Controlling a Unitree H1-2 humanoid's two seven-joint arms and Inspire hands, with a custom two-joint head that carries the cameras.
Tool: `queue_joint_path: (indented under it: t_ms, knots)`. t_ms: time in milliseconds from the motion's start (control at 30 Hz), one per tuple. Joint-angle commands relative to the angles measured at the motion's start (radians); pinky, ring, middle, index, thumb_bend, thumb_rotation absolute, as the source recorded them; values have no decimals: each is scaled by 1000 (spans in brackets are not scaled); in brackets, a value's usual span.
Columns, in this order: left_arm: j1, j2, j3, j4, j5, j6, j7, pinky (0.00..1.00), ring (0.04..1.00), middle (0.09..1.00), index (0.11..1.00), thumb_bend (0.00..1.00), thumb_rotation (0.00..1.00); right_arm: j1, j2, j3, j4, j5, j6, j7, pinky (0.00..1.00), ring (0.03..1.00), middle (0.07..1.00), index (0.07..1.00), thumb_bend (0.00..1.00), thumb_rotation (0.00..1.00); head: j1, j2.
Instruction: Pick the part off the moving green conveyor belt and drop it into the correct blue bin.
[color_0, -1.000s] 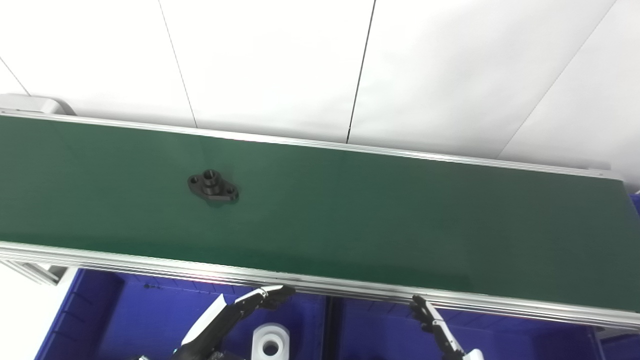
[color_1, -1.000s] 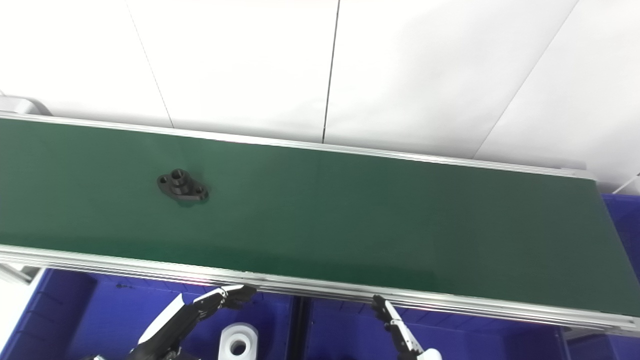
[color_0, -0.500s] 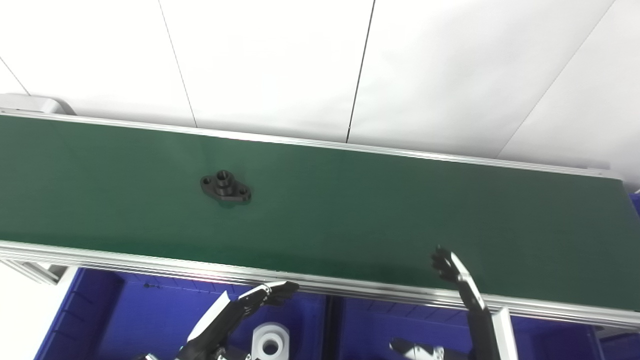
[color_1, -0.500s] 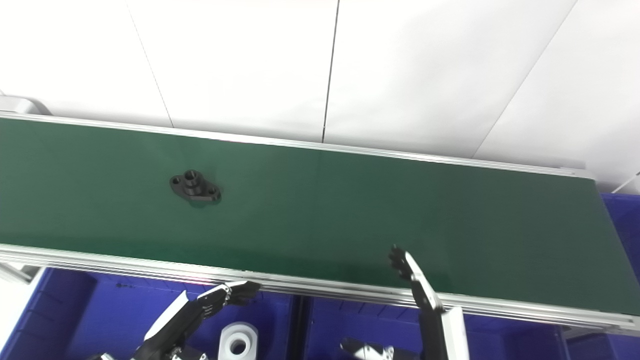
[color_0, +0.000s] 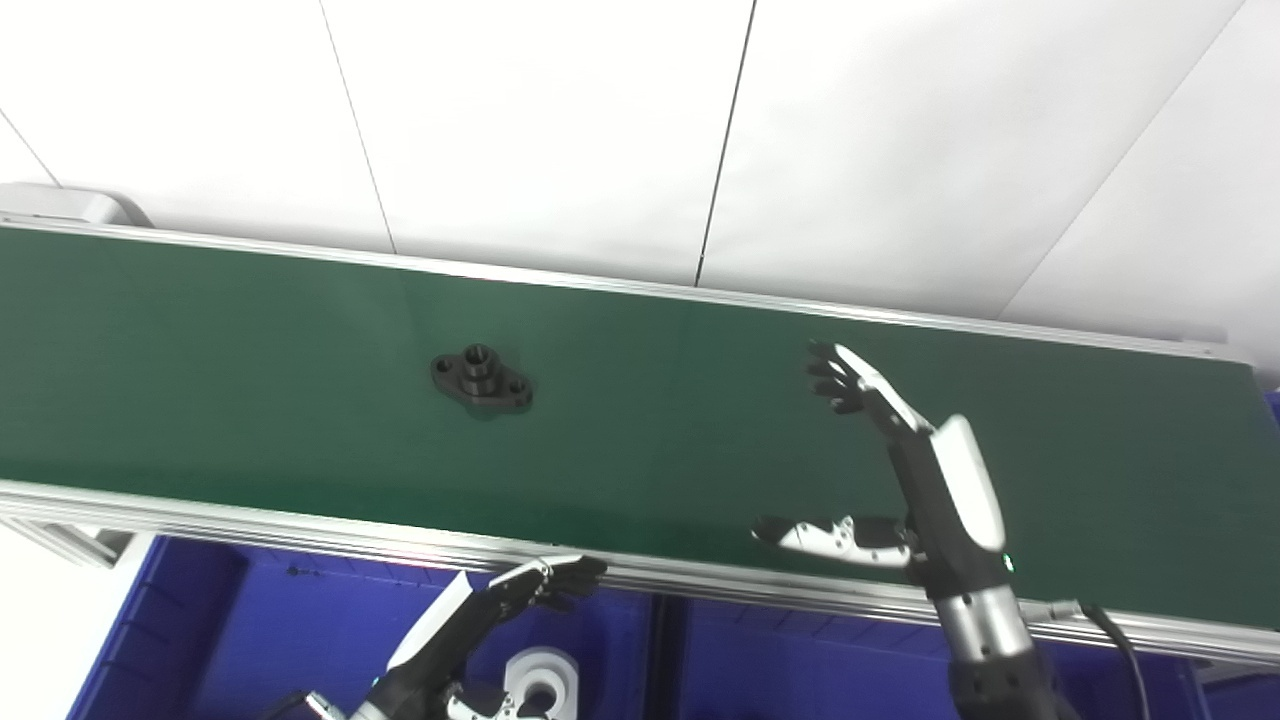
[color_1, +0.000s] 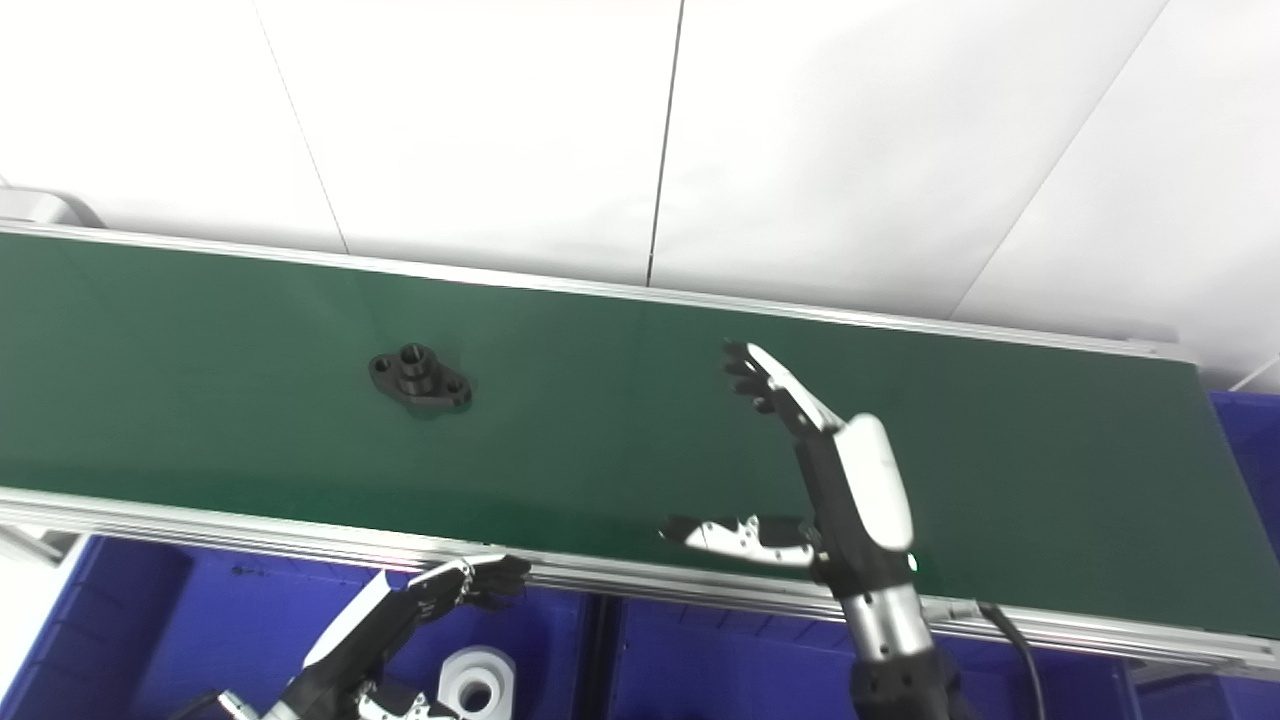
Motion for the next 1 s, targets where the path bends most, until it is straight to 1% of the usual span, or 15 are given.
queue_joint_path:
  t_ms: [0, 100, 200, 267, 433, 500, 567, 667, 733, 867, 967]
  knots:
    - [-11, 10, -1, -13, 4, -30, 19, 730, 782, 817, 804, 918, 291, -55, 24, 2, -33, -4, 49, 34, 693, 745, 799, 862, 855, 402, 1, -3]
    - [-13, 13, -2, -10, 4, -30, 19, 733, 783, 821, 805, 918, 268, -113, 56, 20, -25, -35, 112, 72, 669, 735, 789, 861, 859, 386, 3, -14]
    - [-14, 21, -8, -9, 10, -30, 26, 734, 784, 822, 803, 918, 265, -169, 80, 47, 1, -90, 157, 98, 659, 736, 784, 860, 859, 395, -7, -23]
    - [-10, 26, -9, -12, 6, -30, 24, 743, 792, 821, 802, 925, 280, -200, 94, 61, 23, -119, 173, 109, 657, 744, 785, 864, 855, 406, -10, -25]
    - [0, 37, -11, -21, 8, -30, 32, 749, 792, 812, 797, 927, 271, -285, 118, 85, 86, -151, 214, 149, 624, 721, 774, 849, 871, 400, -12, -29]
    - [5, 42, -17, -29, 24, -30, 54, 746, 789, 806, 796, 929, 281, -319, 123, 92, 120, -148, 212, 156, 621, 718, 772, 850, 870, 387, -17, -30]
    - [7, 44, -23, -29, 26, -30, 69, 739, 782, 799, 794, 928, 279, -341, 126, 96, 149, -152, 207, 152, 626, 726, 771, 853, 870, 397, -19, -33]
    - [8, 46, -29, -30, 24, -30, 75, 746, 785, 803, 796, 918, 271, -365, 135, 102, 186, -169, 207, 140, 636, 732, 778, 852, 878, 411, -22, -31]
    - [6, 47, -34, -27, 24, -30, 78, 749, 787, 805, 799, 914, 268, -373, 140, 106, 198, -178, 216, 139, 637, 728, 781, 853, 879, 409, -22, -37]
    - [1, 47, -46, -22, 29, -30, 91, 746, 787, 808, 800, 908, 276, -399, 154, 113, 238, -188, 228, 142, 625, 721, 783, 854, 886, 404, -13, -43]
    - [-3, 47, -58, -16, 37, -30, 107, 744, 785, 804, 799, 915, 294, -423, 151, 124, 269, -192, 231, 153, 644, 740, 796, 863, 877, 398, 10, -45]
